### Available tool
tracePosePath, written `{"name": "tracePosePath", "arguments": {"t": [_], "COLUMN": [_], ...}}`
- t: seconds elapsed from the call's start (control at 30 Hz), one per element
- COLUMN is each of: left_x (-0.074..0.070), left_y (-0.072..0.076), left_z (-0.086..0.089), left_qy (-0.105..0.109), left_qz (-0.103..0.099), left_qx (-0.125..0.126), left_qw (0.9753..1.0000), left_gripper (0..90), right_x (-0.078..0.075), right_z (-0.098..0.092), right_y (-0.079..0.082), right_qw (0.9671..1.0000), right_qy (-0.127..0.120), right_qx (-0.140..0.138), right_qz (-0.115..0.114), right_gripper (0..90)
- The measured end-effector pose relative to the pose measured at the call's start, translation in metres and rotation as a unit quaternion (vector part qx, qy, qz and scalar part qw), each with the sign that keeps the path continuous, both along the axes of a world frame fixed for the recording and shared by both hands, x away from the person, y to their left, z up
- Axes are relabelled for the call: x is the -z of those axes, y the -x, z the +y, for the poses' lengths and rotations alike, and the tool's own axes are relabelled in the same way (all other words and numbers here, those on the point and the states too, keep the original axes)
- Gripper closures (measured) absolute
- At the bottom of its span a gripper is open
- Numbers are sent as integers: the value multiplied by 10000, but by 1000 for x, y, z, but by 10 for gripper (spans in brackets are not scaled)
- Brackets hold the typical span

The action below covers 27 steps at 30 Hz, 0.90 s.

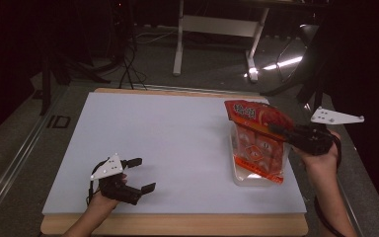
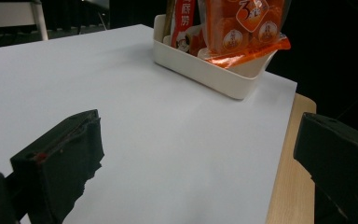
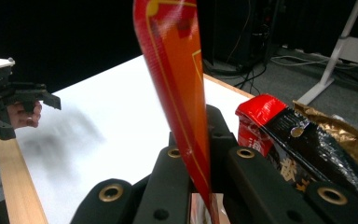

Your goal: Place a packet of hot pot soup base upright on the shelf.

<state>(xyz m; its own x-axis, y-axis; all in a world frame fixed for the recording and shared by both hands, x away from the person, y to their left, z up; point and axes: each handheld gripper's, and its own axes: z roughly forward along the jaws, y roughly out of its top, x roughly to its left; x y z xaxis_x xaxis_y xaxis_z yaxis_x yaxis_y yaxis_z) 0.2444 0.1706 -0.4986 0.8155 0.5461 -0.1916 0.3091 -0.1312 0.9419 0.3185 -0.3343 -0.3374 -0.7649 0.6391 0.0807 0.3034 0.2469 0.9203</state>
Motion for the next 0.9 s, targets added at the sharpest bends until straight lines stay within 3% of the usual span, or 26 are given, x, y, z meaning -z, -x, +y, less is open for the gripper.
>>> {"name": "tracePosePath", "arguments": {"t": [0.53, 0.7, 0.9], "left_x": [4, 4, 6], "left_y": [-3, -3, -3], "left_z": [0, 0, -3], "left_qy": [-39, -64, -134], "left_qz": [81, 87, 108], "left_qx": [-40, -22, 17], "left_qw": [10000, 9999, 9998], "left_gripper": [18, 18, 17], "right_x": [26, 39, 44], "right_z": [-3, -11, -18], "right_y": [-10, -12, -8], "right_qw": [9995, 9985, 9984], "right_qy": [-12, -266, -134], "right_qx": [146, 228, 426], "right_qz": [272, 422, 348], "right_gripper": [900, 900, 900]}}
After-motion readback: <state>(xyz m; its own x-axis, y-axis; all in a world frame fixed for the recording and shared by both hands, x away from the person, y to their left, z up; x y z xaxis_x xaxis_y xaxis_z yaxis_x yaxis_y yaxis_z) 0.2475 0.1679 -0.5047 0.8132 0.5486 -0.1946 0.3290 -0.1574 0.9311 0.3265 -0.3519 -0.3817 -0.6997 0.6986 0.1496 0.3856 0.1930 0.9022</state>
